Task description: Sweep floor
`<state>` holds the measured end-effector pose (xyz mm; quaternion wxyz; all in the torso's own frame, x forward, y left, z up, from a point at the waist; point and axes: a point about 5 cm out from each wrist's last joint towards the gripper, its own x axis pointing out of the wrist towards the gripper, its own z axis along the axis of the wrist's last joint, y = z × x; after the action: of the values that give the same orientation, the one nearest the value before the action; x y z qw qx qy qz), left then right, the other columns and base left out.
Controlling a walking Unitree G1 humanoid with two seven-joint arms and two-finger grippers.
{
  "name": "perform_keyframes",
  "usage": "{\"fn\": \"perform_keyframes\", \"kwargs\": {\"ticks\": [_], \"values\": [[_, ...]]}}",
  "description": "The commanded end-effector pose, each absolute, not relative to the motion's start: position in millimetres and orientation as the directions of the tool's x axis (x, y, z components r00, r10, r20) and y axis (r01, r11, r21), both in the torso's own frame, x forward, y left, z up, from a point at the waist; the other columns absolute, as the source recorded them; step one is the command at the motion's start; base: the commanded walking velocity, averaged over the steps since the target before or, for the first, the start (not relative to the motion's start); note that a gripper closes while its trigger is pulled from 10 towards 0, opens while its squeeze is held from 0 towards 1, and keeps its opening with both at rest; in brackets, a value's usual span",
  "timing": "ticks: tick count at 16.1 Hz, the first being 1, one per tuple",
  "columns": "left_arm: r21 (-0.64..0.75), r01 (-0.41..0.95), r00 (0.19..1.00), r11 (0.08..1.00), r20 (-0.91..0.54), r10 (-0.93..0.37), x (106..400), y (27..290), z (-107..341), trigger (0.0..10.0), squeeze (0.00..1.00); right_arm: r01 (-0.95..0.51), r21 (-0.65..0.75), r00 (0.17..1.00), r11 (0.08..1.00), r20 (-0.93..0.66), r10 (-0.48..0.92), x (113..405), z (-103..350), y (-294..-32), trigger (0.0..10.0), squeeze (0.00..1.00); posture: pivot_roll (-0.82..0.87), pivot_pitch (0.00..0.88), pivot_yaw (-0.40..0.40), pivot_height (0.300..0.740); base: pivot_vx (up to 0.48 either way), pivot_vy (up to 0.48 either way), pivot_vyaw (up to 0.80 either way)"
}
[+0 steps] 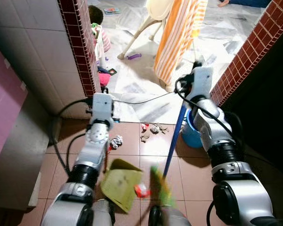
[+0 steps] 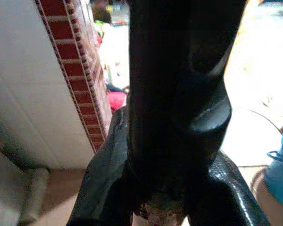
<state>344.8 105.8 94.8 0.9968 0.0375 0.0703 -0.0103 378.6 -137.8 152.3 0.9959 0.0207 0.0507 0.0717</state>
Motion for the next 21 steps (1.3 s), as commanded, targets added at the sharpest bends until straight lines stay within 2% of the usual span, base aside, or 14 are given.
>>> {"fn": "perform_keyframes", "kwargs": {"ticks": [1,3,5,6,7,10,11,13,17,18,19,21], "values": [[0.039,0.003,0.96,0.999,-0.281,0.008,337.3,99.7,70.9,10.0,0.0,-0.118,0.108,0.981,0.987,-0.141,0.132,380.9,150.7,-138.7,10.0,0.0,-0.01,0.113,-0.055,0.74,0.0,0.0,0.0],[0.057,-0.041,0.955,0.998,-0.291,0.056,338.5,98.1,70.0,10.0,0.0,-0.098,0.184,0.982,0.978,-0.144,0.125,381.5,152.1,-135.6,10.0,0.0,-0.01,0.114,-0.054,0.74,0.0,0.0,0.0],[0.027,-0.119,0.945,0.993,-0.303,0.122,339.5,99.3,69.6,10.0,0.0,-0.045,0.32,0.994,0.946,-0.08,0.074,385.4,165.8,-135.3,10.0,0.0,-0.02,0.113,-0.054,0.74,0.0,0.0,0.0],[0.022,-0.134,0.944,0.991,-0.302,0.134,339.9,100.0,69.8,10.0,0.0,-0.042,0.338,0.995,0.94,-0.067,0.069,386.1,168.6,-135.6,10.0,0.0,-0.02,0.113,-0.054,0.74,0.0,0.0,0.0],[-0.047,-0.248,0.919,0.968,-0.329,0.219,341.3,109.6,68.5,10.0,0.0,-0.045,0.403,0.998,0.914,-0.011,0.054,389.0,181.9,-136.6,10.0,0.0,-0.01,0.114,-0.053,0.74,0.0,0.0,0.0],[-0.105,-0.397,0.887,0.912,-0.296,0.353,345.7,127.9,76.8,10.0,0.0,-0.028,0.418,0.999,0.908,0.051,0.007,390.8,193.8,-143.7,10.0,0.0,-0.01,0.114,-0.055,0.74,0.0,0.0,0.0],[-0.143,-0.447,0.876,0.883,-0.272,0.399,348.0,134.4,82.9,10.0,0.0,-0.021,0.404,0.998,0.914,0.059,-0.003,391.1,195.0,-146.2,10.0,0.0,-0.01,0.115,-0.057,0.74,0.0,0.0,0.0],[-0.132,-0.493,0.859,0.86,-0.233,0.456,349.0,141.1,88.2,10.0,0.0,-0.027,0.395,0.997,0.918,0.076,-0.003,390.9,197.0,-146.9,10.0,0.0,-0.01,0.114,-0.059,0.74,0.0,0.0,0.0],[-0.048,-0.556,0.829,0.83,-0.101,0.55,349.4,159.1,99.3,10.0,0.0,-0.097,0.203,0.972,0.974,0.23,0.049,387.4,217.1,-145.7,10.0,0.0,-0.02,0.112,-0.063,0.74,0.0,0.0,0.0],[-0.036,-0.559,0.828,0.828,-0.082,0.555,349.2,160.2,100.5,10.0,0.0,-0.1,0.183,0.969,0.978,0.242,0.054,387.0,218.5,-145.8,10.0,0.0,-0.02,0.112,-0.063,0.74,0.0,0.0,0.0],[0.043,-0.54,0.841,0.84,0.009,0.54,349.1,161.2,106.0,10.0,0.0,-0.106,0.105,0.955,0.989,0.287,0.072,385.2,223.7,-146.6,10.0,0.0,-0.02,0.112,-0.063,0.74,0.0,0.0,0.0],[0.086,-0.493,0.87,0.866,0.058,0.489,347.0,155.7,106.0,10.0,0.0,-0.108,0.041,0.945,0.993,0.316,0.089,382.6,223.9,-147.4,10.0,0.0,-0.02,0.113,-0.063,0.74,0.0,0.0,0.0]]}}
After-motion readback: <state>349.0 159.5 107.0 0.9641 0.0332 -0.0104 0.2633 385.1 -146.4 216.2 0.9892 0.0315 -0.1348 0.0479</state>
